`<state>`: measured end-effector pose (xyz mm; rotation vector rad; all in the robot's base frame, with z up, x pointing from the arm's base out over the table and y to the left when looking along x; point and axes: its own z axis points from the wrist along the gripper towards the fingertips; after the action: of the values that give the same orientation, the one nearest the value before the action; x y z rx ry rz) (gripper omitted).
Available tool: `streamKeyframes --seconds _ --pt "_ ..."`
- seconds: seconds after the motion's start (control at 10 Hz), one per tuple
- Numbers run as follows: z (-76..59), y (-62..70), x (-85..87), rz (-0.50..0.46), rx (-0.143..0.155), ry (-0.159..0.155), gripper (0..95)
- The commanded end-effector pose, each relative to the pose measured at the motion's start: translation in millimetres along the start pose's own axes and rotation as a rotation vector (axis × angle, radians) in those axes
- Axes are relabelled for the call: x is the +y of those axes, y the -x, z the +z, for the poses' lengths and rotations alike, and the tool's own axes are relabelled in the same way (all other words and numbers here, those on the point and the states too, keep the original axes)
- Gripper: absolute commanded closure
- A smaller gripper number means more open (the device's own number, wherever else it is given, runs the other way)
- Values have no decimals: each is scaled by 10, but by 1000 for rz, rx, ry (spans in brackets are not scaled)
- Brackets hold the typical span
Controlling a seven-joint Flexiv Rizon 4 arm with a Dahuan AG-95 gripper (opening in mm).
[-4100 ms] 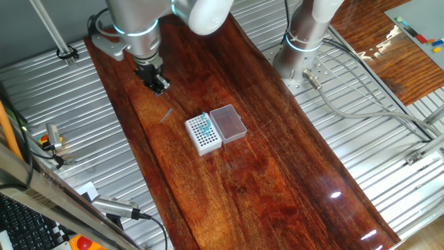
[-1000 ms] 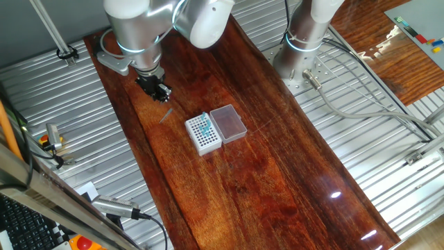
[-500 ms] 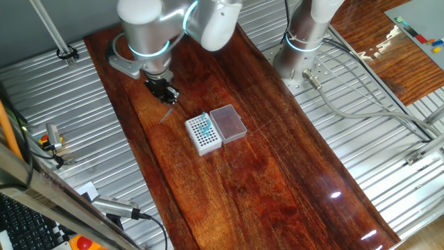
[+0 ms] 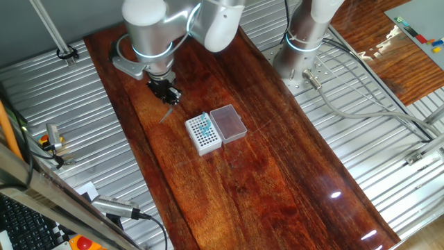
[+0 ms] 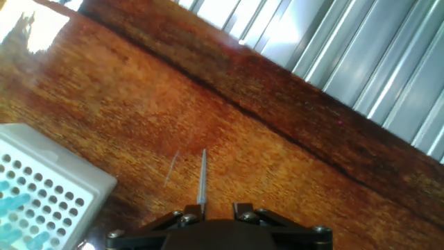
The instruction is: Insert a medium pipette tip into the holder for medium pipette tips
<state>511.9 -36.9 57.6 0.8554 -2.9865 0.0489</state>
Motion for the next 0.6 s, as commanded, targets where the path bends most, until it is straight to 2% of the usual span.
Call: streamKeyframes --seconds 0.1,0.4,0.6 --pt "14 -2 -8 5 -18 -3 760" --pt "15 -12 -13 9 -13 -6 760" --pt "88 -11 -42 10 -24 14 760"
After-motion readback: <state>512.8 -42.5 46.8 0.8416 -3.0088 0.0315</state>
